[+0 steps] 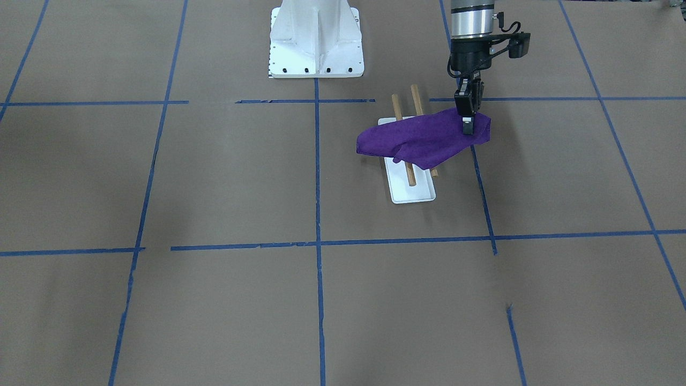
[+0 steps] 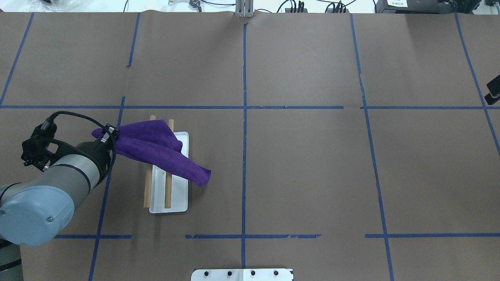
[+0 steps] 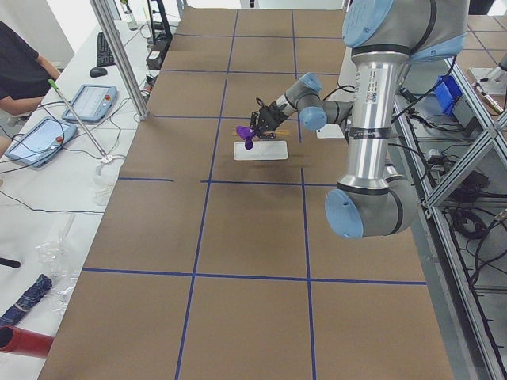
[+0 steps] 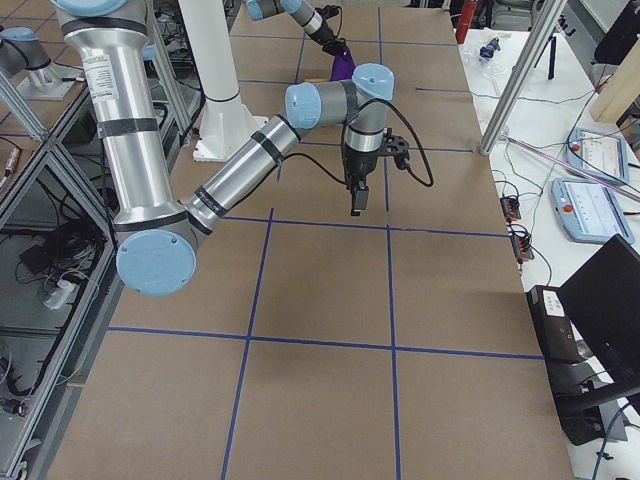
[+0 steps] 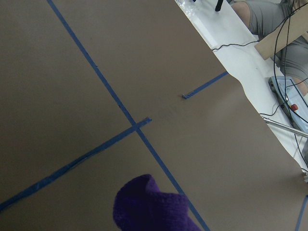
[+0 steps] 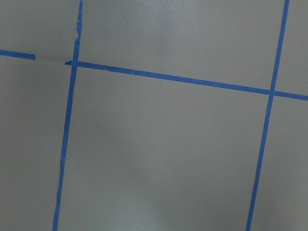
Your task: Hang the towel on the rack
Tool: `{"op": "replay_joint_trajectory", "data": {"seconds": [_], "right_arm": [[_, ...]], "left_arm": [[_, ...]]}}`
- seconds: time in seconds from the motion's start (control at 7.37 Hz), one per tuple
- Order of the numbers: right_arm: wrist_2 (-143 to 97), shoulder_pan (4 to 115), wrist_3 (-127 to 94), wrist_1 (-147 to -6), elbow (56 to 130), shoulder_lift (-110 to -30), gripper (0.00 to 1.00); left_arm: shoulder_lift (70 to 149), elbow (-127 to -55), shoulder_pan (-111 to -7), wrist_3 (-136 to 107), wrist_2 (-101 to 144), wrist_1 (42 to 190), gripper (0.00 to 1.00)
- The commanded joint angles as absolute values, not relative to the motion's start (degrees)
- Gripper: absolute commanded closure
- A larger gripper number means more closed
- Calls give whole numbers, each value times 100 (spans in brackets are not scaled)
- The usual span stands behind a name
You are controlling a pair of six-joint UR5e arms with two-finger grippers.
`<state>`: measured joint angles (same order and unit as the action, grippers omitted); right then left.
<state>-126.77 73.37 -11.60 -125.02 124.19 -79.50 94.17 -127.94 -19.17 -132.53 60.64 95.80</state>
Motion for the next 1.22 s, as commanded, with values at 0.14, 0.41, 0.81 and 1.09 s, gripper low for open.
{"op": "replay_joint_trajectory", "data": {"seconds": [0.14, 0.41, 0.81, 1.09], "right_arm": [[-12674, 7339, -1143, -12322, 12401, -7954, 0], [-12674, 7339, -1143, -12322, 12410, -7963, 0], [-12691, 7365, -1143, -12322, 12419, -7972, 0], [-12691, 7374, -1143, -12322, 12436, -7963, 0]], "left_arm": [[9230, -12762, -1759, -13158, 6223, 9580, 100], [9106, -12736, -1714, -12835, 6223, 9563, 98], [9131, -12779, -1801, -11920, 6790, 9571, 0], [9219, -12928, -2054, -11026, 7336, 9580, 0]]}}
